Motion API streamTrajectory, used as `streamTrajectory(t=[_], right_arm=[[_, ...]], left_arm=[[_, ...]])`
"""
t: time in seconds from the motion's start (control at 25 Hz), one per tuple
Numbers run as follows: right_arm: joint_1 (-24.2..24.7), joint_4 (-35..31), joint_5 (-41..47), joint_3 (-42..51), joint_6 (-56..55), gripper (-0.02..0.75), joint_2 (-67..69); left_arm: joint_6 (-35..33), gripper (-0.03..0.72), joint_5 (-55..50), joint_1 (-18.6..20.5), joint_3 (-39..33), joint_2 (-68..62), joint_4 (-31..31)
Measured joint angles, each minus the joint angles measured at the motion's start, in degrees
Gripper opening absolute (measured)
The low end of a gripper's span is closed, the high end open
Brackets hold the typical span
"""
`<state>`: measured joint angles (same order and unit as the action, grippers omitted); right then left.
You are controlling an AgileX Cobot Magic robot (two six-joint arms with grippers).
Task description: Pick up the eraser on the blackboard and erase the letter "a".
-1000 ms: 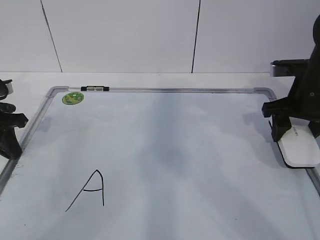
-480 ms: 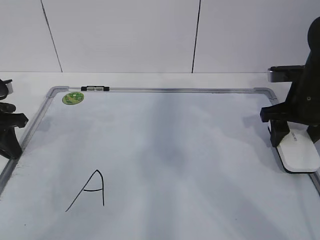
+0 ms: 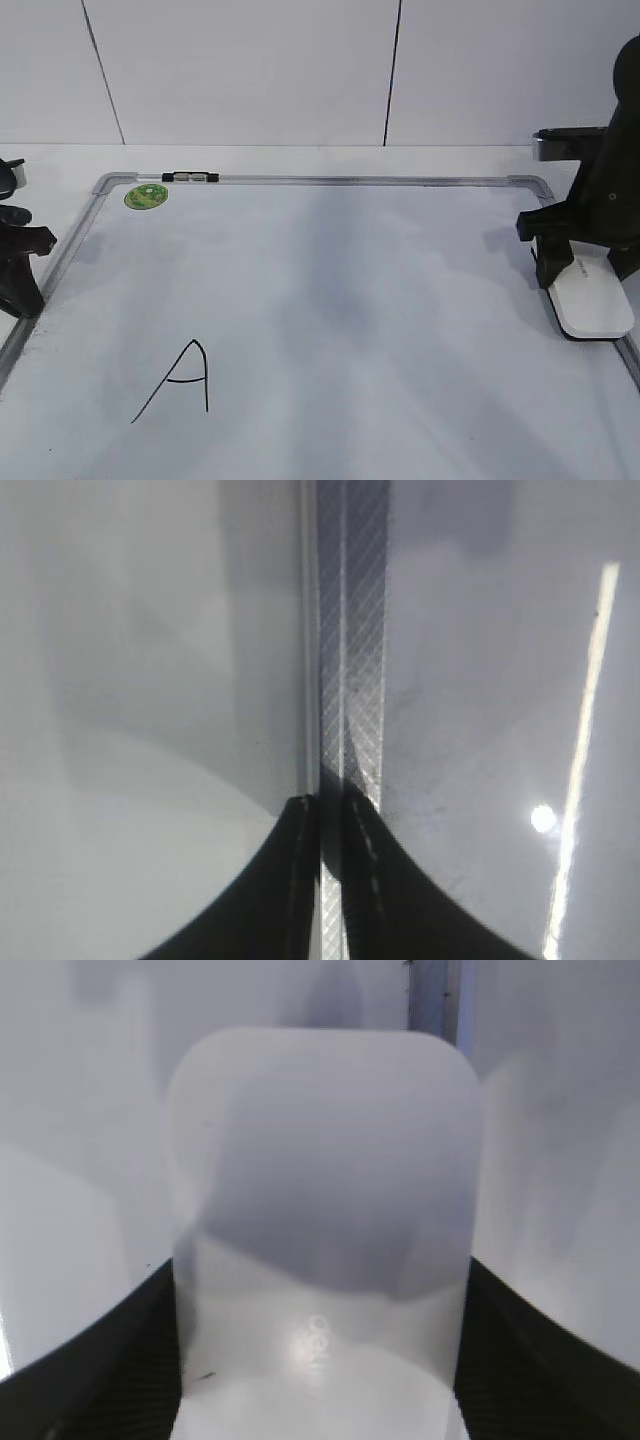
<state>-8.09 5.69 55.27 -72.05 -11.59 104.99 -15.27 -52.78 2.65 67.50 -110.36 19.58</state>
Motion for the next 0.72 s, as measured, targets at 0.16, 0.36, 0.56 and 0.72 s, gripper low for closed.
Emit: streamTrajectory(t=[0.16,0.36,0.56,0.72], right_arm=[[0.00,0.00,-0.28,0.00,0.00,0.571,1.07],[0.00,-0.10,-1.24,0.00,0.00,0.571,1.21],[0.00,-0.21,-1.49,0.00,0.00,0.575,2.01],[0.00,-0.42,-1.63,0.00,0.00,0.599,2.95]], left_arm=[[-0.11,0.046,0.00,0.00,0.00,0.00,0.00],[-0.11,0.047,0.00,0.00,0.00,0.00,0.10],[-0.11,0.048,0.00,0.00,0.00,0.00,0.10],[-0.11,0.047,0.00,0.00,0.00,0.00,0.10]])
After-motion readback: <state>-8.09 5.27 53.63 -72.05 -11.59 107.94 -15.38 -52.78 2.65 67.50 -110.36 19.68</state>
